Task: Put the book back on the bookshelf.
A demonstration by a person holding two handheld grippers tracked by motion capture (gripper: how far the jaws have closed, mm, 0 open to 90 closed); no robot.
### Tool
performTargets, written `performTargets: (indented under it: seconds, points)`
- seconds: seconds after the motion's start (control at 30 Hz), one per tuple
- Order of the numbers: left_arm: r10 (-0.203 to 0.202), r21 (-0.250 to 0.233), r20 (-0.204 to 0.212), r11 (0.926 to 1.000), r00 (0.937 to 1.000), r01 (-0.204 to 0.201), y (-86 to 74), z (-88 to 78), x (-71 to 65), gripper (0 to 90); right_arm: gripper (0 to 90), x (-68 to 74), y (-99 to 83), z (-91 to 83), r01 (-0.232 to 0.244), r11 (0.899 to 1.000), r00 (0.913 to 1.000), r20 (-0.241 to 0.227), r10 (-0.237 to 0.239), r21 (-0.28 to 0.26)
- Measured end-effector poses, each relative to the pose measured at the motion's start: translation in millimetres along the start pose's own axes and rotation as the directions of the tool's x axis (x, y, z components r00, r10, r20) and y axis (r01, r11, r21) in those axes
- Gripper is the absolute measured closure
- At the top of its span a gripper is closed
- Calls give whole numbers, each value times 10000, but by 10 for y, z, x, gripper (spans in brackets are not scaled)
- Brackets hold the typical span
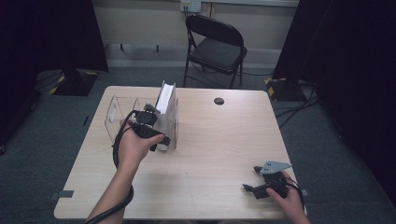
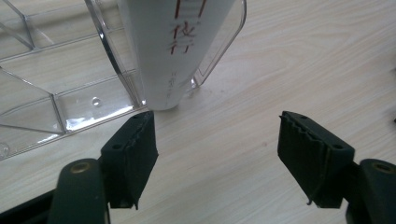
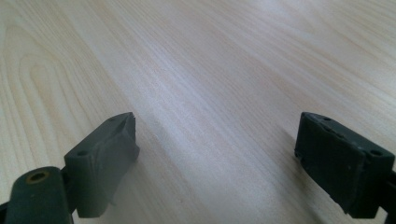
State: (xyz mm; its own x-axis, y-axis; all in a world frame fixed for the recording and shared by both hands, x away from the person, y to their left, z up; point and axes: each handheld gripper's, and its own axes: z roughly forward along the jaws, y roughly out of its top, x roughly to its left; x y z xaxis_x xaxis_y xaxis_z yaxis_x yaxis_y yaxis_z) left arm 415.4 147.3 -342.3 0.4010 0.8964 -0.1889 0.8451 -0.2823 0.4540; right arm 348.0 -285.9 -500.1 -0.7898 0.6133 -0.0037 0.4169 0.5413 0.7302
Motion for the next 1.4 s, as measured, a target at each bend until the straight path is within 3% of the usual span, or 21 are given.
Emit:
performTargets:
  seconds: [0.23, 0.63, 0.97, 1.23, 1.4]
  points:
    - [-17, -43, 54, 10000, 10000, 18, -77, 54, 17, 255, 120, 0, 0, 1, -9, 10000, 10000, -7, 9, -17]
    - [406, 8, 23, 9992, 9992, -406, -155, 129, -4, 205, 121, -2, -1, 0, 32, 10000, 10000, -10, -32, -25]
    - [437, -158, 244, 9989, 9987, -433, -243, 183, 4, 161, 120, 0, 0, -2, -2, 10000, 10000, -22, 2, 7]
    - [527, -195, 395, 9985, 9978, -520, -323, 246, 14, 159, 120, 1, -1, -1, -6, 10000, 10000, -23, 6, 2]
    - [665, -121, 273, 9977, 9974, -661, -375, 273, -22, 158, 120, 1, -1, 0, -4, 10000, 10000, -25, 4, -2]
